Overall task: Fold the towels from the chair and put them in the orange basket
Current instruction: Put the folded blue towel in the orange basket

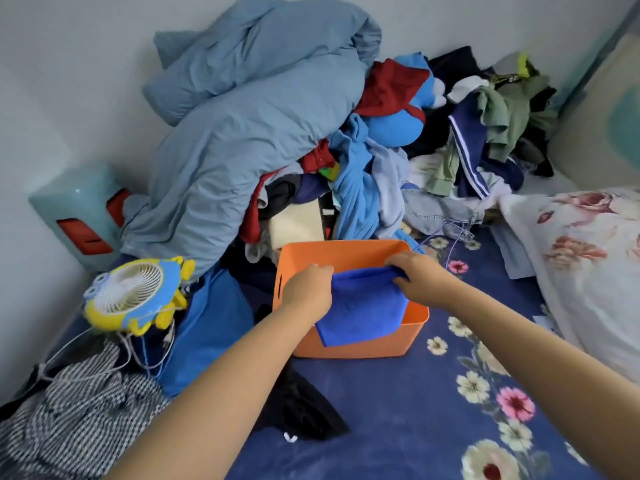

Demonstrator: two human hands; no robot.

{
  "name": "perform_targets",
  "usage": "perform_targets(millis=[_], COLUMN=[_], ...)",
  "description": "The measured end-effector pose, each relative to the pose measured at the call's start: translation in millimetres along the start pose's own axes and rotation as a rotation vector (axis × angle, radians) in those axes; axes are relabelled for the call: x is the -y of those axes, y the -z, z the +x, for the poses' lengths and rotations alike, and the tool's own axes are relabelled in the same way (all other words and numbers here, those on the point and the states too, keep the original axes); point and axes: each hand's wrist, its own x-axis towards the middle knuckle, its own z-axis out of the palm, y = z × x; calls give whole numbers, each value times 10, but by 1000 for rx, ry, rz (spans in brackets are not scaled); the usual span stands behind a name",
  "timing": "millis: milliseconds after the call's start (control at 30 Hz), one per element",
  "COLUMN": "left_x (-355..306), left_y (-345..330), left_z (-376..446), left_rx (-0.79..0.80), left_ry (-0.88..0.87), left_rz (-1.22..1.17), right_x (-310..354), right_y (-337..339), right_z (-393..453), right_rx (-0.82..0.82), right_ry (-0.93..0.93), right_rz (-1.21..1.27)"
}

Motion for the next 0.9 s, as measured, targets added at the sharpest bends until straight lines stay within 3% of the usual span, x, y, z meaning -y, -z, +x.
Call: perform_targets(millis=[167,367,533,633,700,800,900], left_x=[41,134,143,160,216,302,330], left_y=[-51,-425,-850,-1187,-1562,-2168,-2483], left_z=[769,1745,2347,2536,2569,2476,2364], left_rx=[94,209,197,216,334,660,848], left_ry=[-22,-54,-104,-186,-295,-460,-493], left_rz=[-94,-78,-11,136,268,354,359], right_x=[-283,-782,-1200,-1377,-1454,-1514,-1586], right_y=[-97,-400,-764,-1061,-1420,-2036,-2380], right_z=[598,1388,1883,1965,1943,1881,1867], right_rx=[-27,92,70,67,258,702,934], right_ry=[-118,-219,-309,-268,-256,-186,-147], right_rz=[48,29,64,-7,-229,-577,-655])
